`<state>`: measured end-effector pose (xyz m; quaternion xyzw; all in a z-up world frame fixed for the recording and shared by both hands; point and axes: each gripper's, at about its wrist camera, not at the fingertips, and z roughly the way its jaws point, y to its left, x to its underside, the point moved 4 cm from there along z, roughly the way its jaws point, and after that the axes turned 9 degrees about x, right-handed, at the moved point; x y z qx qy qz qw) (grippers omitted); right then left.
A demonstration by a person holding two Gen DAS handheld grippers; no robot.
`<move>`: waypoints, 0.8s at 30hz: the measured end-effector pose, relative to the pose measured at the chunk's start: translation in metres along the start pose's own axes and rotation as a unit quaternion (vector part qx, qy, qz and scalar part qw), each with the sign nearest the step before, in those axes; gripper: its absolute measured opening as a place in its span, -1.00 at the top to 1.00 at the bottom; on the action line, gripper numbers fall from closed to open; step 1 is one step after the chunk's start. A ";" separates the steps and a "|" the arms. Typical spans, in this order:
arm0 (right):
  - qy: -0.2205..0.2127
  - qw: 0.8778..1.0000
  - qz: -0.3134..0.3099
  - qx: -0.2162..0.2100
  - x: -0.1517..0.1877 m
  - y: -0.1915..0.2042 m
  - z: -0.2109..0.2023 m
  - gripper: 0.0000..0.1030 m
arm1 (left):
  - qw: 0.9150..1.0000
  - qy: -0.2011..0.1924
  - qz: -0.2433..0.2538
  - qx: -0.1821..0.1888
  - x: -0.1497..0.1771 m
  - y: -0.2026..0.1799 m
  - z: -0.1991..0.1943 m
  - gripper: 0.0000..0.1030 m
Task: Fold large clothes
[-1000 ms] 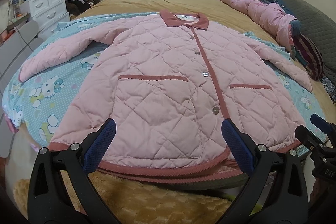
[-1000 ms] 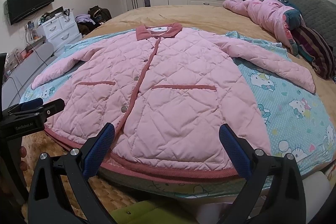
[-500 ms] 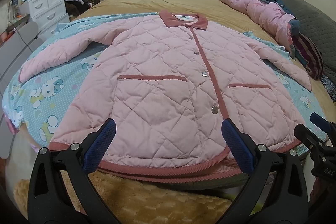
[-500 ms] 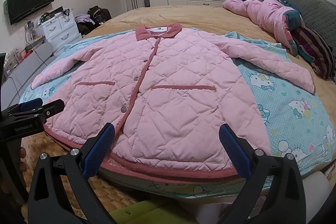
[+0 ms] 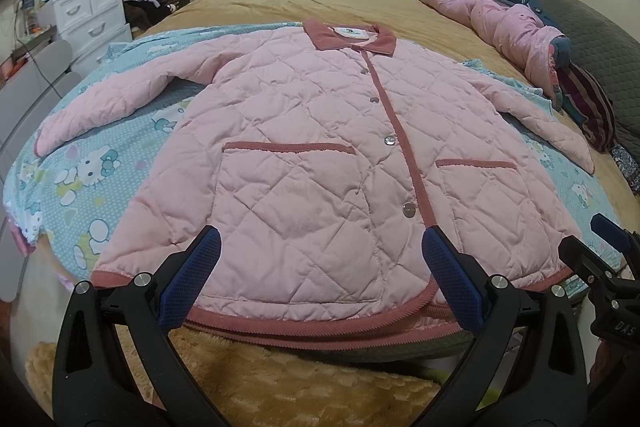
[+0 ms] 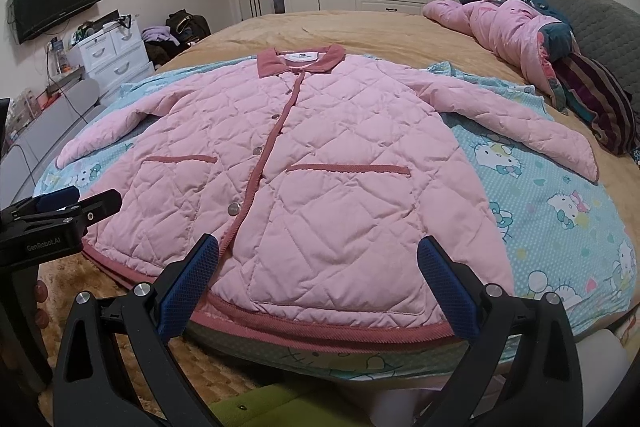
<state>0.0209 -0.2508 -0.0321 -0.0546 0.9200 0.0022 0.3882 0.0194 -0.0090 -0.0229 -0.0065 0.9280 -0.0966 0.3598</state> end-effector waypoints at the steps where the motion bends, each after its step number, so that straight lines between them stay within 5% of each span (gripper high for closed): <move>1: 0.001 1.000 -0.001 0.000 -0.001 0.000 0.001 -0.92 | 1.000 0.001 0.000 0.000 0.000 -0.001 0.000 -0.83; 24: 0.012 1.000 -0.014 0.024 -0.054 -0.003 0.061 -0.92 | 1.000 0.012 -0.017 -0.020 -0.056 0.010 0.047 -0.83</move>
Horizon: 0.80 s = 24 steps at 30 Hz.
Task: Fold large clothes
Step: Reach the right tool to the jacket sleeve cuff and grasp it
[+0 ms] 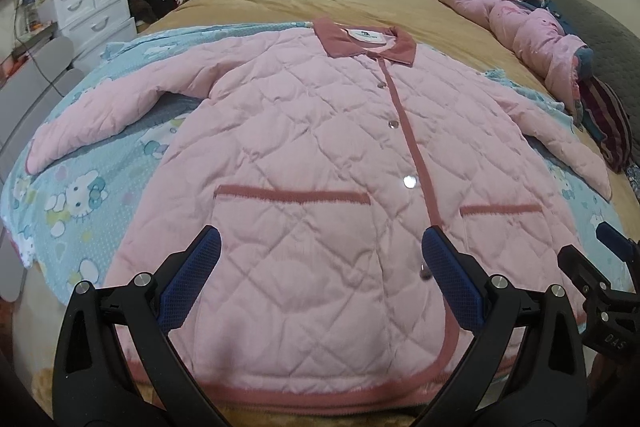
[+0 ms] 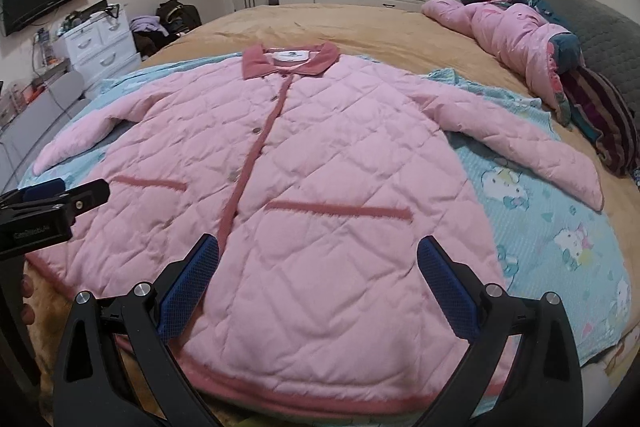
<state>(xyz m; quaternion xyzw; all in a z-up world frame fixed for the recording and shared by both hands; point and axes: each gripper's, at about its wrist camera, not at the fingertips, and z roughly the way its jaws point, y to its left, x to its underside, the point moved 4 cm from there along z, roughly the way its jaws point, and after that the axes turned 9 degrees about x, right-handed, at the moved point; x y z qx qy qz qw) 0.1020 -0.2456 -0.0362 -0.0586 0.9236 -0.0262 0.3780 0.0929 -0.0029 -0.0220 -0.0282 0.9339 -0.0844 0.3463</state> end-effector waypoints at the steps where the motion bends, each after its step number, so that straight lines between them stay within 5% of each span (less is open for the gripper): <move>1: 0.000 1.000 0.001 -0.001 -0.003 0.000 0.003 -0.92 | 1.000 0.000 0.000 0.000 -0.005 0.000 0.003 -0.83; 12: 0.007 1.000 0.021 -0.004 -0.048 -0.009 0.044 -0.92 | 1.000 0.006 -0.002 -0.004 -0.054 -0.008 0.037 -0.83; 24: 0.027 0.992 0.122 -0.025 -0.100 -0.066 0.102 -0.92 | 1.000 0.017 -0.001 0.019 -0.101 -0.027 0.082 -0.83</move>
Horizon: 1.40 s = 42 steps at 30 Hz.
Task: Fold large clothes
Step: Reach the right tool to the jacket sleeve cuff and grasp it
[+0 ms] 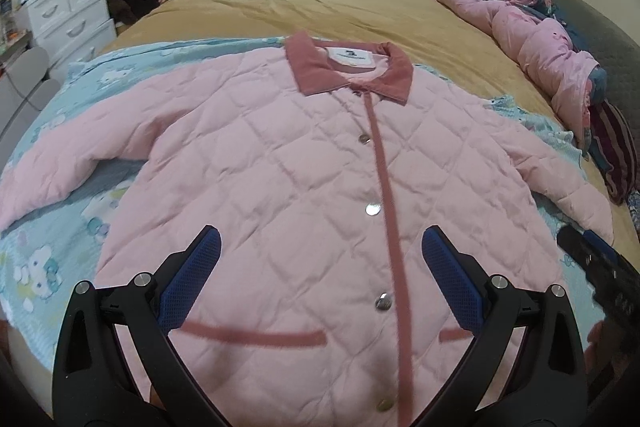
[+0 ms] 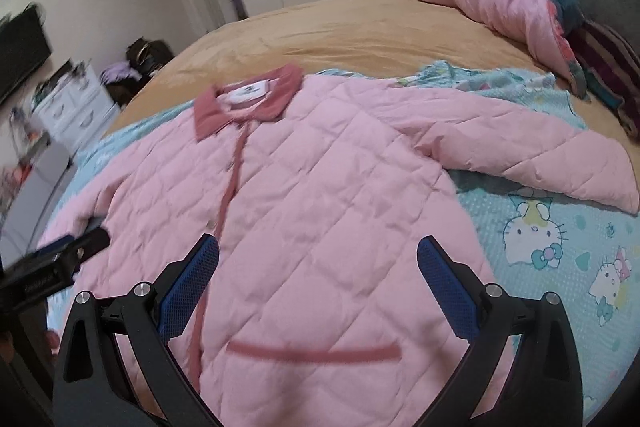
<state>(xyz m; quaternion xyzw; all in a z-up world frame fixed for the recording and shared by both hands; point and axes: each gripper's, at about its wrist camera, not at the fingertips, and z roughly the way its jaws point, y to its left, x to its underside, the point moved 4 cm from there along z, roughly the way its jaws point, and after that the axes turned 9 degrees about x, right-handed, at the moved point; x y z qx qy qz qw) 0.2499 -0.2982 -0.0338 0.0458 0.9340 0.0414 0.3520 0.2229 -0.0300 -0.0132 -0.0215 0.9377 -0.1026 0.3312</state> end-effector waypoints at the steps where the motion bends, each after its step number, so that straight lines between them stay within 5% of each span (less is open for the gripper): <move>1: 0.001 1.000 0.012 0.002 -0.005 -0.008 0.005 -0.92 | 1.000 0.003 0.006 -0.002 -0.003 -0.003 0.005 -0.83; 17: 0.044 0.976 0.204 0.061 -0.023 -0.156 0.068 -0.92 | 0.999 0.035 0.026 0.013 -0.033 -0.037 0.067 -0.83; 30: 0.037 0.915 0.388 0.107 -0.002 -0.295 0.103 -0.92 | 0.997 0.058 0.045 0.013 -0.041 -0.069 0.106 -0.83; 39: -0.014 0.863 0.498 0.079 -0.004 -0.369 0.110 -0.92 | 0.998 0.050 0.040 0.002 -0.046 -0.072 0.104 -0.83; 42: -0.023 0.847 0.526 0.074 -0.005 -0.388 0.112 -0.70 | 0.998 0.042 0.037 -0.001 -0.052 -0.072 0.096 -0.83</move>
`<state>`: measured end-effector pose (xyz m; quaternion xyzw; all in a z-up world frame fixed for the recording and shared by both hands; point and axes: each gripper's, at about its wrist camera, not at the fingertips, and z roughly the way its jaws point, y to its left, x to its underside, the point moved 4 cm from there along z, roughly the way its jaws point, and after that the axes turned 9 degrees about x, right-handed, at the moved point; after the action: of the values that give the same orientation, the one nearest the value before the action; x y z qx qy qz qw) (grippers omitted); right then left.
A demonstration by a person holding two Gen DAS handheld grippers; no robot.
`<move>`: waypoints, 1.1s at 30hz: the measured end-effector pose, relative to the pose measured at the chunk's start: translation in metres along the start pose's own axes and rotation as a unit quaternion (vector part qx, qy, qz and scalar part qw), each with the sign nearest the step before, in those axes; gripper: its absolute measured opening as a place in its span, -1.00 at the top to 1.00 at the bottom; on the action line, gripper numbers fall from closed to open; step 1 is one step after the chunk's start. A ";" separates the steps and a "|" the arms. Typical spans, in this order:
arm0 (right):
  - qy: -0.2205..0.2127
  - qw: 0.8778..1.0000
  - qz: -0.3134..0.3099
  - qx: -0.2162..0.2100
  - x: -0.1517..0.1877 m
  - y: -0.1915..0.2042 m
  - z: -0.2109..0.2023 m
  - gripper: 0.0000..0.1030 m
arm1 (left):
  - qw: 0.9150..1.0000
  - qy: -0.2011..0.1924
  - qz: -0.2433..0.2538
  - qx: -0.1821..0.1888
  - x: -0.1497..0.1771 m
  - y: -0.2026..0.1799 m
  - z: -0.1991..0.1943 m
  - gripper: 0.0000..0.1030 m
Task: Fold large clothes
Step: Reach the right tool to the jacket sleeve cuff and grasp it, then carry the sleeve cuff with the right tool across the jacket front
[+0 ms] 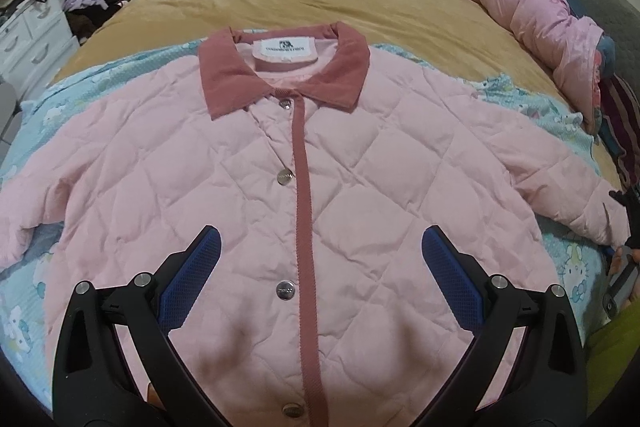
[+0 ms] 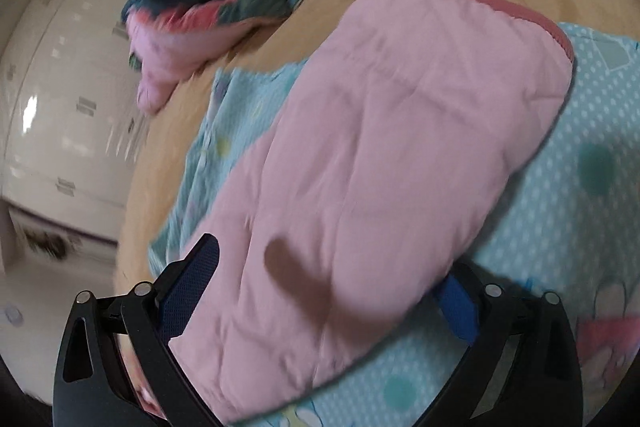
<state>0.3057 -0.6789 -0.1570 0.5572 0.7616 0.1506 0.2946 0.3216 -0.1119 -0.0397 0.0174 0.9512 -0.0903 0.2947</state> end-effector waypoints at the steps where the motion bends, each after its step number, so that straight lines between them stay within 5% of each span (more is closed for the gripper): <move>1: -0.002 1.000 0.005 -0.003 -0.003 -0.001 0.001 -0.54 | 1.000 -0.003 -0.001 -0.001 -0.002 0.000 -0.002 -0.83; 2: -0.003 1.000 0.007 -0.010 -0.006 -0.001 0.001 -0.41 | 1.000 -0.005 -0.004 -0.002 -0.004 0.000 -0.005 -0.83; 4: 0.000 0.999 0.002 -0.037 -0.014 0.000 0.004 0.38 | 1.000 -0.010 -0.011 0.004 -0.007 0.001 -0.011 -0.83; 7: -0.013 0.997 -0.021 -0.069 -0.023 0.008 -0.012 0.59 | 1.000 -0.016 -0.014 0.009 -0.013 0.003 -0.020 -0.83; 19: -0.095 0.959 -0.197 -0.179 0.001 0.151 -0.115 0.68 | 0.998 -0.039 -0.051 0.029 -0.047 0.050 -0.060 -0.83; 27: -0.107 0.914 -0.304 -0.248 0.066 0.252 -0.167 0.69 | 0.991 -0.083 -0.098 0.023 -0.074 0.100 -0.099 -0.83; 33: -0.114 0.882 -0.375 -0.262 0.123 0.301 -0.179 0.69 | 0.986 -0.106 -0.127 0.030 -0.078 0.132 -0.116 -0.83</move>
<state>0.3989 -0.4452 0.1161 0.1463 0.8077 0.1583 0.5488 0.3322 0.0404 0.0769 -0.1042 0.9060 -0.1563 0.3792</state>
